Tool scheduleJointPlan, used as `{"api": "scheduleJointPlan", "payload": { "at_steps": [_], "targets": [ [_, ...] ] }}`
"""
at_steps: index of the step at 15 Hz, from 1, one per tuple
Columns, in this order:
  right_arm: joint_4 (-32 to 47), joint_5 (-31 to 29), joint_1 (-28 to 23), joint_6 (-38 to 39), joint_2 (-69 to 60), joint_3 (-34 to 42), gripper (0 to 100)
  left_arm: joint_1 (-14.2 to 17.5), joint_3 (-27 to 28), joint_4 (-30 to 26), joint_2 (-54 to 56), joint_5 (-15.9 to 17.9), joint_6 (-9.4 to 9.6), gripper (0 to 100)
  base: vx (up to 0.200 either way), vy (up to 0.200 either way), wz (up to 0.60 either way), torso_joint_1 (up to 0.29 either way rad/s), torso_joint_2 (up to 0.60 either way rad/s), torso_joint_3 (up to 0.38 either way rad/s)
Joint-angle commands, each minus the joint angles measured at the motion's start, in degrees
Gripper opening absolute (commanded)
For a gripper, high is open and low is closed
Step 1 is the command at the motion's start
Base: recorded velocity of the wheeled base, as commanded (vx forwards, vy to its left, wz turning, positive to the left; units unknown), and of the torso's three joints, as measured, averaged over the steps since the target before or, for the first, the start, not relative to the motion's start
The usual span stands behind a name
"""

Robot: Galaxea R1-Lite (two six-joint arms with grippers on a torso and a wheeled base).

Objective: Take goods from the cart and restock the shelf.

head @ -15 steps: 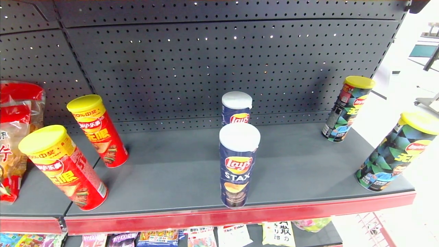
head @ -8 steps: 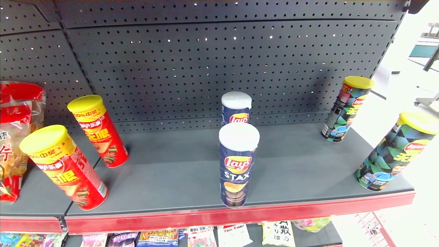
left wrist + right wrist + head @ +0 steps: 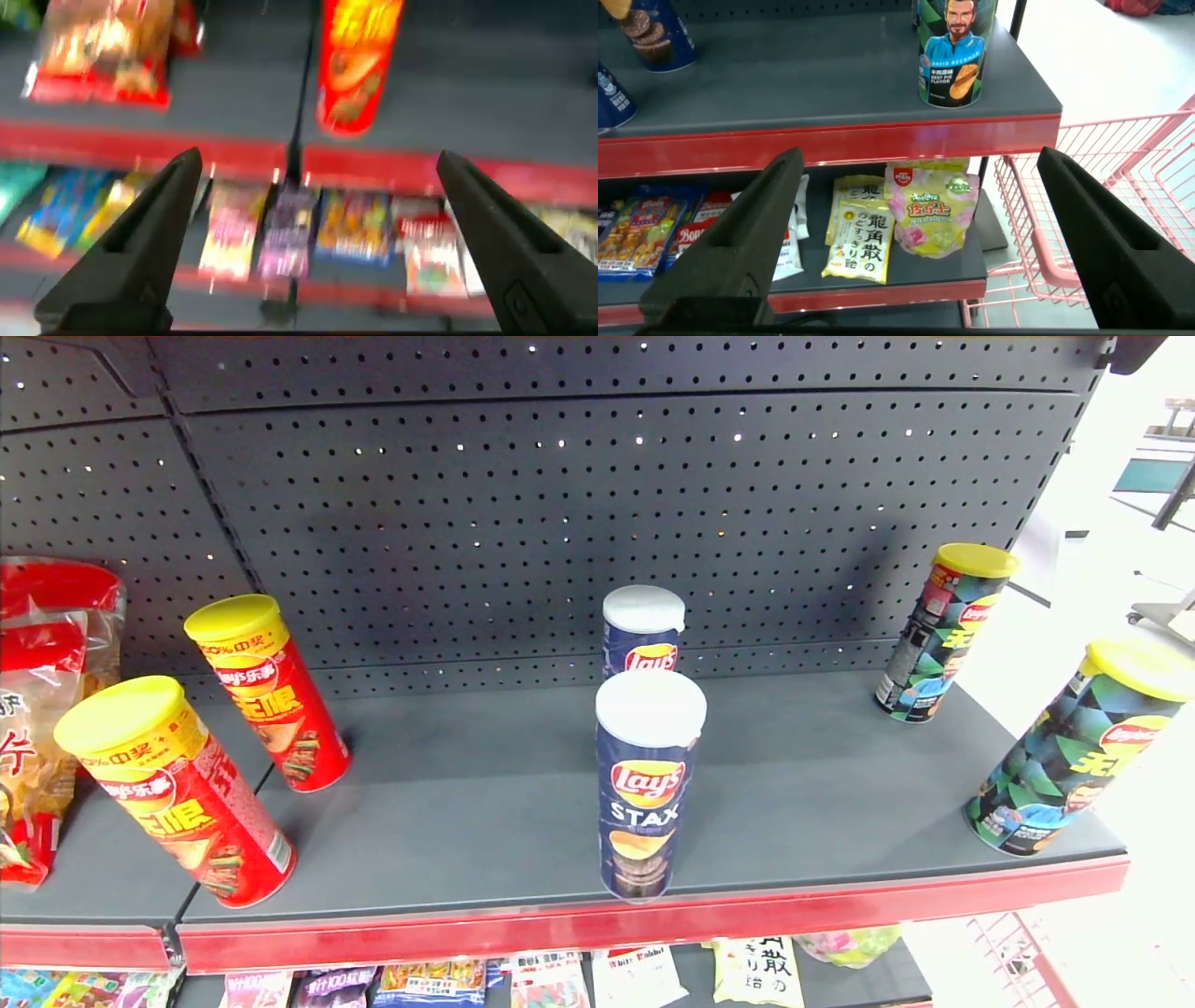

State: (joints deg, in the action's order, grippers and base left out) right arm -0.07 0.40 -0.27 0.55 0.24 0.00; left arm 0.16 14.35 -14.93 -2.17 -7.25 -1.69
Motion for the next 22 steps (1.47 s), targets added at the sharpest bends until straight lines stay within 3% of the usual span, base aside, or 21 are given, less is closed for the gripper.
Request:
{"api": "scheduleJointPlan", "payload": {
  "at_steps": [1,2,3,6,7,15,22],
  "targets": [
    [-0.01,0.04,0.0,-0.02,-0.24,0.0,100,-0.16,-13.73,17.22,1.91,7.87,2.66,100,0.0,0.0,0.0,0.0,0.0,0.0],
    [-0.01,0.04,0.09,-0.2,-0.16,0.0,100,-0.16,-14.17,17.04,1.99,12.97,2.57,100,0.0,0.0,0.0,0.0,0.0,0.0],
    [-0.01,0.13,0.09,-0.28,-0.16,0.0,100,-0.16,-14.0,16.78,1.99,13.58,3.1,100,0.0,0.0,0.0,0.0,0.0,0.0],
    [-0.01,0.3,0.09,-0.02,-0.24,0.0,100,-0.07,-14.0,16.69,1.82,12.53,2.49,100,0.0,0.0,0.0,0.0,0.0,0.0],
    [-0.01,0.3,0.09,-0.11,-0.24,0.0,100,0.02,-14.17,14.67,1.91,4.09,0.9,100,0.0,0.0,0.0,0.0,0.0,0.0],
    [-0.01,0.3,0.09,-0.02,-0.24,0.0,100,0.02,-14.17,14.67,1.91,4.27,1.52,100,0.0,0.0,0.0,0.0,0.0,0.0],
    [-0.01,0.3,0.09,-0.11,-0.24,0.0,100,0.02,-14.17,14.67,1.91,4.27,1.52,100,0.0,0.0,0.0,0.14,-0.32,-0.175]
  ]
}}
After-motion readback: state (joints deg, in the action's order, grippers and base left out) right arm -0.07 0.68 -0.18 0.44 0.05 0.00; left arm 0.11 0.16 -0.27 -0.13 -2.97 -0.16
